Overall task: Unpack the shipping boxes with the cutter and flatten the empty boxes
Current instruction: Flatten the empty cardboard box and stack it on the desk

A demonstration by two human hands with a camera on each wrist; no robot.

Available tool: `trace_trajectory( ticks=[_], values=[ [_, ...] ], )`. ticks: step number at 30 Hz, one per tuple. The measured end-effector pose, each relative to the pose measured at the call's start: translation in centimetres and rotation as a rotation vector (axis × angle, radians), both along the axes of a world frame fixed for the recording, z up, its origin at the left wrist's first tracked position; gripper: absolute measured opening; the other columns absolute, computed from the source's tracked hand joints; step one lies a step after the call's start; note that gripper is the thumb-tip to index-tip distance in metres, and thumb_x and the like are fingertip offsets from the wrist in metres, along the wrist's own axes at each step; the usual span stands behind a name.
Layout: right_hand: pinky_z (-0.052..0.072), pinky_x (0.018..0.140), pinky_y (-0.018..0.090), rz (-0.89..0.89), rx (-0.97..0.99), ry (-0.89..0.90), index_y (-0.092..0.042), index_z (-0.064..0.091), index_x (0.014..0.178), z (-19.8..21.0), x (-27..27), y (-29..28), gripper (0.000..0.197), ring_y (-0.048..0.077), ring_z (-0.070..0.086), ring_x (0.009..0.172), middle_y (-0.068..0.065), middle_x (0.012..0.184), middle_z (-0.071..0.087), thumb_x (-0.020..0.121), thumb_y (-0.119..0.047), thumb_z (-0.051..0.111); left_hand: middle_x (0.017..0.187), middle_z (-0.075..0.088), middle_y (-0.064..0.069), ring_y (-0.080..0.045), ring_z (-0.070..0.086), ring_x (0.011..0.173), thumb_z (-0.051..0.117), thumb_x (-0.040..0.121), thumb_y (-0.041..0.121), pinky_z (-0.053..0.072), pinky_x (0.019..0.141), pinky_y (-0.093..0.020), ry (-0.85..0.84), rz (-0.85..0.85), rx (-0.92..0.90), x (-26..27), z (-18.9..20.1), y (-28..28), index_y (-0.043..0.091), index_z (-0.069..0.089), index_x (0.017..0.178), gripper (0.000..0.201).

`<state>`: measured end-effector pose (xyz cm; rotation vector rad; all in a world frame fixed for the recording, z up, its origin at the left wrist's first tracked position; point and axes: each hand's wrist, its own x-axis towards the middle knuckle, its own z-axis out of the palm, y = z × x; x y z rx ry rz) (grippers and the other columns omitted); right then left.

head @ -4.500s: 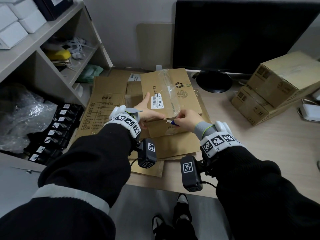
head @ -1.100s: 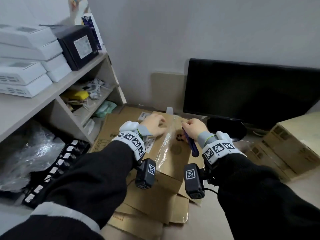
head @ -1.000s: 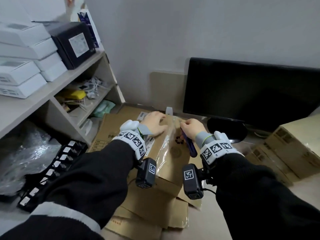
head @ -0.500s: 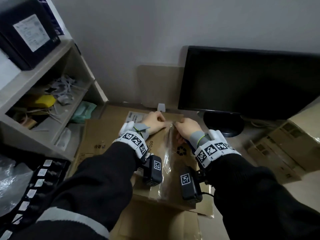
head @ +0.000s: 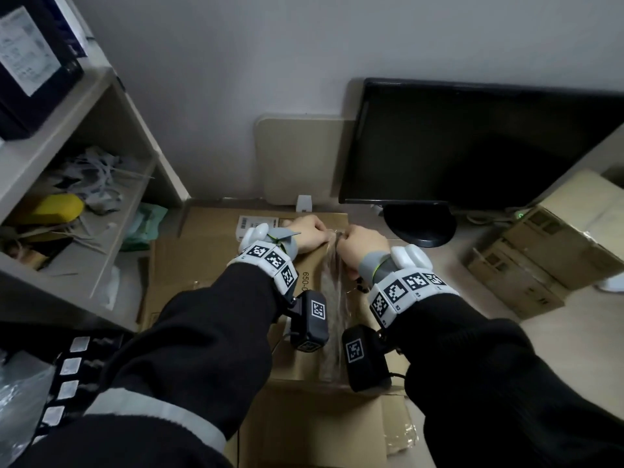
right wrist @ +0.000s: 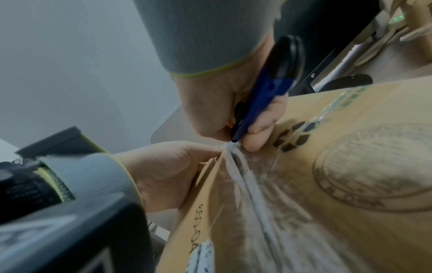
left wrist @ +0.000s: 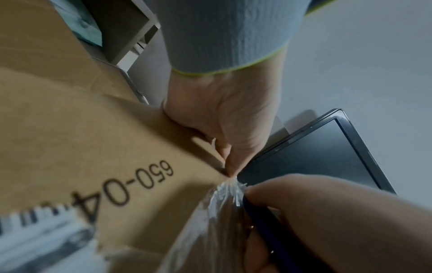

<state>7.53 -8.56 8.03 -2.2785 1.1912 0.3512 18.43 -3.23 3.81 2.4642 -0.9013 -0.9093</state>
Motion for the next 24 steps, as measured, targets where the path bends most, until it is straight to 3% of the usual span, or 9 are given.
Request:
trace_trajectory(
  ticks=[2, 5, 7, 9, 17, 20, 24],
  values=[
    [0.053, 0.087, 0.040, -0.005, 0.034, 0.011, -0.019, 0.058, 0.089, 0.1, 0.3, 0.2, 0.022, 0.030, 0.068, 0.085, 0.011, 0.096, 0.071, 0.085, -0.028, 0.039, 0.121, 0.059, -0.004, -0.025, 0.046, 0.118, 0.055, 0.090, 0.048, 0.038, 0.096, -0.031, 0.009, -0.001, 0.000, 0.0, -0.1, -0.1, 0.032, 0.051, 0.093, 0.017],
    [0.054, 0.086, 0.038, -0.014, 0.040, 0.038, -0.011, 0.062, 0.100, 0.4, 0.7, 0.2, 0.029, 0.030, 0.067, 0.090, 0.011, 0.102, 0.069, 0.088, -0.026, 0.040, 0.120, 0.059, -0.005, -0.026, 0.043, 0.119, 0.053, 0.091, 0.049, 0.036, 0.096, -0.031, 0.007, -0.009, -0.003, 0.0, 0.0, 0.0, 0.031, 0.051, 0.093, 0.019],
    [0.047, 0.082, 0.029, -0.009, -0.040, 0.067, -0.011, 0.061, 0.112, 0.2, 0.5, 0.3, 0.033, 0.030, 0.065, 0.099, 0.011, 0.109, 0.067, 0.093, -0.027, 0.039, 0.123, 0.057, -0.007, -0.027, 0.039, 0.122, 0.051, 0.092, 0.048, 0.033, 0.095, -0.032, 0.008, -0.008, 0.003, 0.1, -0.2, 0.0, 0.030, 0.051, 0.097, 0.019],
    [0.037, 0.076, 0.028, 0.005, -0.115, 0.090, -0.011, 0.057, 0.119, 0.3, 0.2, 0.9, 0.035, 0.031, 0.061, 0.107, 0.012, 0.117, 0.064, 0.097, -0.028, 0.037, 0.127, 0.054, -0.009, -0.028, 0.034, 0.125, 0.051, 0.093, 0.047, 0.032, 0.095, -0.033, 0.006, -0.011, 0.004, 0.0, -0.2, 0.1, 0.029, 0.053, 0.102, 0.020],
    [0.034, 0.077, 0.028, 0.026, -0.145, 0.128, -0.011, 0.058, 0.120, 0.7, 0.3, 1.6, 0.033, 0.030, 0.059, 0.110, 0.012, 0.120, 0.063, 0.097, -0.023, 0.037, 0.128, 0.054, -0.007, -0.030, 0.033, 0.126, 0.050, 0.094, 0.044, 0.030, 0.095, -0.033, 0.012, -0.012, 0.004, -0.2, 0.2, 0.0, 0.026, 0.055, 0.110, 0.025],
    [0.038, 0.076, 0.028, 0.050, -0.116, 0.131, -0.013, 0.060, 0.114, 0.6, 0.0, 1.8, 0.032, 0.029, 0.062, 0.104, 0.010, 0.115, 0.065, 0.096, -0.023, 0.036, 0.130, 0.054, -0.005, -0.032, 0.032, 0.126, 0.048, 0.096, 0.039, 0.029, 0.096, -0.033, -0.013, -0.030, 0.004, -0.5, 0.5, 0.0, 0.025, 0.057, 0.112, 0.023],
    [0.053, 0.079, 0.037, 0.031, -0.039, 0.065, -0.010, 0.060, 0.107, 0.4, -0.3, 2.0, 0.030, 0.031, 0.065, 0.093, 0.013, 0.111, 0.067, 0.097, -0.022, 0.035, 0.132, 0.053, -0.005, -0.032, 0.032, 0.128, 0.045, 0.098, 0.033, 0.028, 0.098, -0.034, -0.021, -0.041, 0.013, -0.6, 0.7, 0.1, 0.025, 0.057, 0.112, 0.020]
  ],
)
